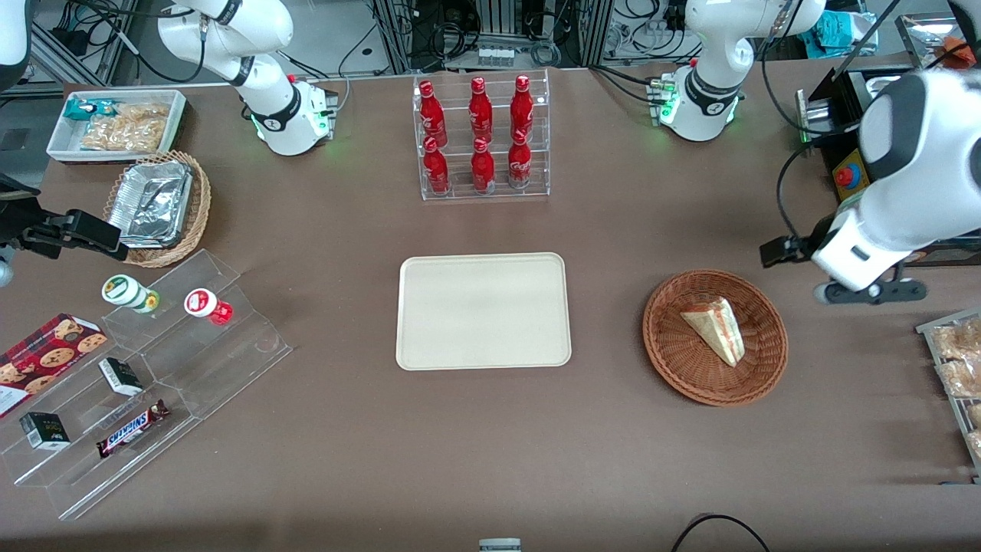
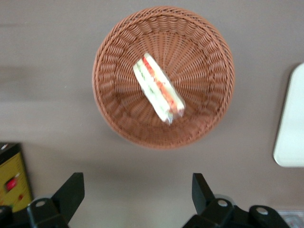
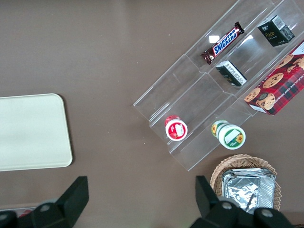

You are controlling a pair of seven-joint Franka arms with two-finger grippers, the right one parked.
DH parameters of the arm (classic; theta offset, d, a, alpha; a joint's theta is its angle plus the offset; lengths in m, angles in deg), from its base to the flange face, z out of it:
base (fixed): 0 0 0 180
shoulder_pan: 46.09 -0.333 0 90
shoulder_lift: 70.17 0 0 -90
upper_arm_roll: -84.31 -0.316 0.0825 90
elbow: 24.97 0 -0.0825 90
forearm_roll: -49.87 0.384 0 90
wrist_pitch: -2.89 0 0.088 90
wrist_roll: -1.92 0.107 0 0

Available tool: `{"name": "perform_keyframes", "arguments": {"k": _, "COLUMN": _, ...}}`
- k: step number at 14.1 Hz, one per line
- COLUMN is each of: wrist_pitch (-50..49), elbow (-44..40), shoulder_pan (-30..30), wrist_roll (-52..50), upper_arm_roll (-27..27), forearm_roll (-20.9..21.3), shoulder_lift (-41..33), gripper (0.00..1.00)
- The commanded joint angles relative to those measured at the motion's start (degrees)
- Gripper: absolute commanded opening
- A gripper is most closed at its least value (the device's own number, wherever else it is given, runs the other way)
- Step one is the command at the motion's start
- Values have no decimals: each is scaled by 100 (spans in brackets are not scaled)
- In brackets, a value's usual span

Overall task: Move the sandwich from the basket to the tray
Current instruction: 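Move the left gripper over the wrapped sandwich in the wicker basket, then lower the left gripper and close it on the sandwich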

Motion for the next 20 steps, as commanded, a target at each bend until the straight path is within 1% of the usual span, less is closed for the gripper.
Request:
{"name": "perform_keyframes", "arguments": {"k": 1, "wrist_pitch": 906, "elbow": 811, "shoulder_pan": 43, "wrist_roll": -123, "upper_arm_roll": -28, "forearm_roll": 14, "shoulder_lift": -163, "gripper": 100}}
{"name": "perform_keyframes", "arguments": {"k": 5, "wrist_pitch": 2313, "elbow": 1585, "shoulder_pan": 52, "wrist_roll": -1141, "upper_arm_roll": -28, "forearm_roll": 31, "shoulder_lift": -67, "gripper": 100}}
{"name": "perform_keyframes", "arguments": {"k": 7, "wrist_pitch": 2920, "elbow": 1824, "shoulder_pan": 87, "wrist_roll": -2017, "upper_arm_roll": -11, "forearm_roll": 31, "shoulder_lift": 47, "gripper": 100}}
{"name": "perform_keyframes", "arguments": {"k": 10, "wrist_pitch": 3203, "elbow": 1798, "shoulder_pan": 227, "wrist_roll": -3625, "upper_arm_roll": -2, "forearm_roll": 31, "shoulder_lift": 398, "gripper": 100}}
{"name": "perform_keyframes", "arguments": {"k": 12, "wrist_pitch": 3502, "elbow": 1807, "shoulder_pan": 306, "wrist_roll": -4313, "upper_arm_roll": -2, "forearm_roll": 31, "shoulder_lift": 635, "gripper": 100}}
{"name": "perform_keyframes", "arguments": {"k": 14, "wrist_pitch": 3721, "elbow": 1807, "shoulder_pan": 333, "wrist_roll": -4622, "upper_arm_roll": -2, "forearm_roll": 14, "shoulder_lift": 838, "gripper": 100}}
{"name": "perform_keyframes", "arguments": {"k": 17, "wrist_pitch": 3749, "elbow": 1798, "shoulder_pan": 307, "wrist_roll": -4843, "upper_arm_roll": -2, "forearm_roll": 5, "shoulder_lift": 1075, "gripper": 99}}
{"name": "perform_keyframes", "arguments": {"k": 18, "wrist_pitch": 3758, "elbow": 1789, "shoulder_pan": 315, "wrist_roll": -4861, "upper_arm_roll": -2, "forearm_roll": -4, "shoulder_lift": 1155, "gripper": 83}}
{"name": "perform_keyframes", "arguments": {"k": 20, "wrist_pitch": 3732, "elbow": 1789, "shoulder_pan": 307, "wrist_roll": -4835, "upper_arm_roll": -2, "forearm_roll": 5, "shoulder_lift": 1164, "gripper": 20}}
